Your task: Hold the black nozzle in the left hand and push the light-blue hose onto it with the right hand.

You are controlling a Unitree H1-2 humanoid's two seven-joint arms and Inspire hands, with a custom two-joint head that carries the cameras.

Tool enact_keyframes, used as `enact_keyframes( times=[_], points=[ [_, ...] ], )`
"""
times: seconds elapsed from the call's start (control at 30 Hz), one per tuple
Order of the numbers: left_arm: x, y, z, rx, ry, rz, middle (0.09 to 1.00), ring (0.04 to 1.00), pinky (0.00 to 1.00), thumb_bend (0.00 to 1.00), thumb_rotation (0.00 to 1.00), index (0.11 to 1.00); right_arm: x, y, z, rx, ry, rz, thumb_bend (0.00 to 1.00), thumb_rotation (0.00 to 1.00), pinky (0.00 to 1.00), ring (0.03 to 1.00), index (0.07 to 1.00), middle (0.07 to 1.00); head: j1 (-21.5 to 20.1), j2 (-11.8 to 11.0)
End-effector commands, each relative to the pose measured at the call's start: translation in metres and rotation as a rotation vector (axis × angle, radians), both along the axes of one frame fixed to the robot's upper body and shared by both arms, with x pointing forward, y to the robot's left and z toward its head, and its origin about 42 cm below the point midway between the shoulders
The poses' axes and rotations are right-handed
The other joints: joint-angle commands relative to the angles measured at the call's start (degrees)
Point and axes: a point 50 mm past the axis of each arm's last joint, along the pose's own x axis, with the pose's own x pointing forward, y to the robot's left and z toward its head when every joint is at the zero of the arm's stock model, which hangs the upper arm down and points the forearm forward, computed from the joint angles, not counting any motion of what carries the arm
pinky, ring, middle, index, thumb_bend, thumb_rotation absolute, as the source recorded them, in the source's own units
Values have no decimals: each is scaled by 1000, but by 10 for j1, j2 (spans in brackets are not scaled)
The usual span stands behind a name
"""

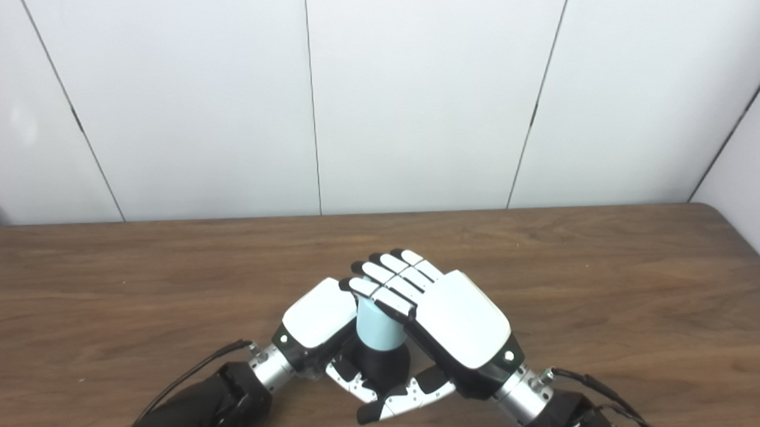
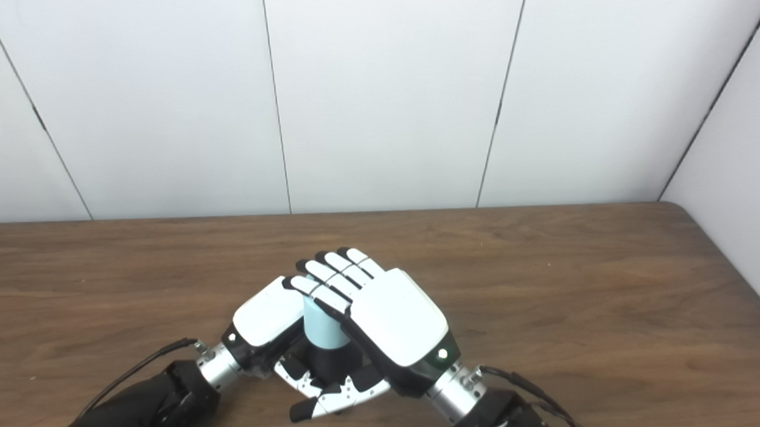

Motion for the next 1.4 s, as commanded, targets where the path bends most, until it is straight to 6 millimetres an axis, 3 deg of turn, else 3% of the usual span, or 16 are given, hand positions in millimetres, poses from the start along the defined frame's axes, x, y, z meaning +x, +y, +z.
enact_keyframes(
  times=[0.0,0.3,0.47,0.63,0.7,0.83,1.37],
  points=[
    [-92,-20,-92,-14,275,-4,461,361,282,513,0,526,-13,-5,-72,-256,344,27,765,974,900,886,826,883,-1,0],
    [-91,-20,-93,-17,274,-3,469,379,297,514,0,511,-11,-5,-73,-255,342,21,761,957,887,878,825,878,-1,0],
    [-92,-20,-93,-13,276,-2,425,308,240,511,0,525,-11,-5,-72,-254,342,20,758,950,888,878,826,878,-1,0],
    [-92,-20,-93,-18,280,-2,429,313,241,512,0,528,-10,-4,-72,-246,345,19,757,948,887,880,828,879,-1,1],
    [-92,-20,-93,-22,286,-1,460,225,171,517,0,494,-10,-3,-71,-244,346,18,752,934,893,882,829,881,-1,1],
    [-92,-20,-93,-28,291,1,471,178,130,519,0,482,-9,-2,-72,-237,347,19,757,939,896,881,827,879,-1,1],
    [-93,-20,-93,-34,301,11,471,154,109,521,0,483,-5,0,-70,-232,346,9,767,960,893,889,838,891,-1,2]
  ],
)
